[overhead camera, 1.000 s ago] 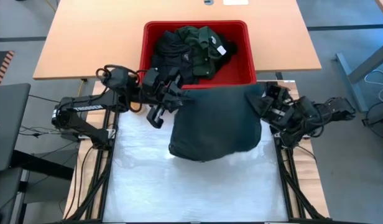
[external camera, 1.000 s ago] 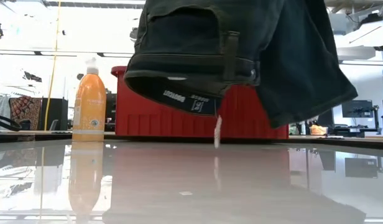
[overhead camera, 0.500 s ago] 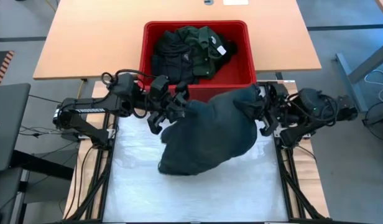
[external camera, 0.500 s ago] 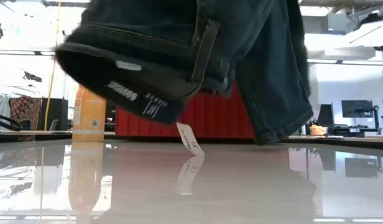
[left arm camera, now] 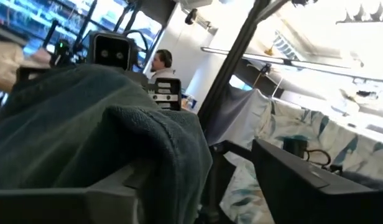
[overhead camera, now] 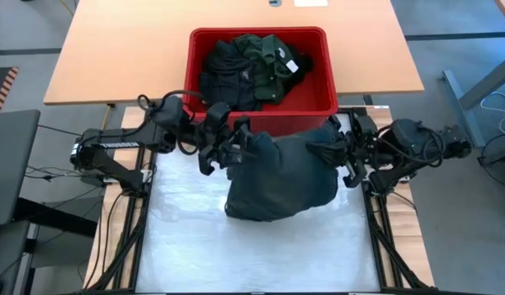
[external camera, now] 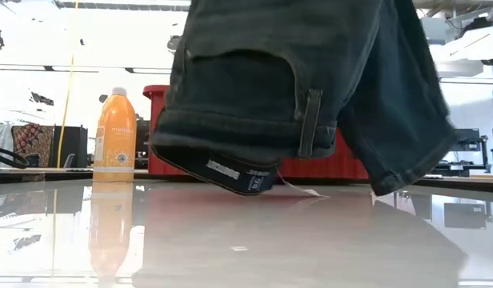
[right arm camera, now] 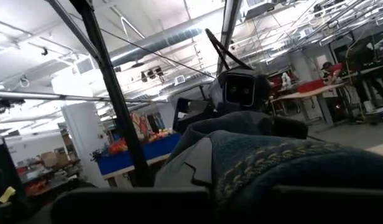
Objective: Fold laundry
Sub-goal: Fold the blue pants
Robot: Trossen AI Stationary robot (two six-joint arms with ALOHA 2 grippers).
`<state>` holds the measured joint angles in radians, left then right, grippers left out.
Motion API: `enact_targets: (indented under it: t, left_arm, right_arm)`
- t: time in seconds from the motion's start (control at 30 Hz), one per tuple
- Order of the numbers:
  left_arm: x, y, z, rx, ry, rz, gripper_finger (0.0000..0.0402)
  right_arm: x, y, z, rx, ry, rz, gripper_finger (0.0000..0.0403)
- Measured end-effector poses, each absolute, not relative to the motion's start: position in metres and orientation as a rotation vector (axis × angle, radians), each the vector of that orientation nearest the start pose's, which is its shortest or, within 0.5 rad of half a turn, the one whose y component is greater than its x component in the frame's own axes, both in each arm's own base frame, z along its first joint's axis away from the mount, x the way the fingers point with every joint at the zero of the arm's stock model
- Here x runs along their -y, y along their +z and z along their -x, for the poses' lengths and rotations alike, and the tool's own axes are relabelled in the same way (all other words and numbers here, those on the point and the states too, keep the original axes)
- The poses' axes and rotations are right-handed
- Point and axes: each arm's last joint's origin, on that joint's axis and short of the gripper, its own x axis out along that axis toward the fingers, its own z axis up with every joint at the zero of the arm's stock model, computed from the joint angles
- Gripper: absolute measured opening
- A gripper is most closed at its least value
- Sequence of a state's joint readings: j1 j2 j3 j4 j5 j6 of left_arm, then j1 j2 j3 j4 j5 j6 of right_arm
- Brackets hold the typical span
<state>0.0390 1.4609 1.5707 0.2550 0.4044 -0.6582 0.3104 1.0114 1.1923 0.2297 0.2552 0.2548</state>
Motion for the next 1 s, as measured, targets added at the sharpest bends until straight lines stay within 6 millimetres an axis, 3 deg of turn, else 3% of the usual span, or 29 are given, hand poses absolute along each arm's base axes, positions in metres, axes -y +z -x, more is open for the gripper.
enact_targets:
  t: [0.47,0.83,1.0]
  left_arm:
    - [-0.018,0.461,-0.323,-0.012,-0.269,0.834,0.0236]
    - [-0.019,0.453,-0.347,0.026,-0.371,0.893,0.0235]
    - [-0.018,0.449,-0.354,0.018,-0.415,0.899,0.0189]
  right_arm:
    - [-0.057,0.46,-0.193,0.29,0.139,-0.314,0.0025]
    - [-0.058,0.457,-0.197,0.274,0.139,-0.302,0.0025]
    - [-0.059,0.456,-0.199,0.264,0.14,-0.3,0.0025]
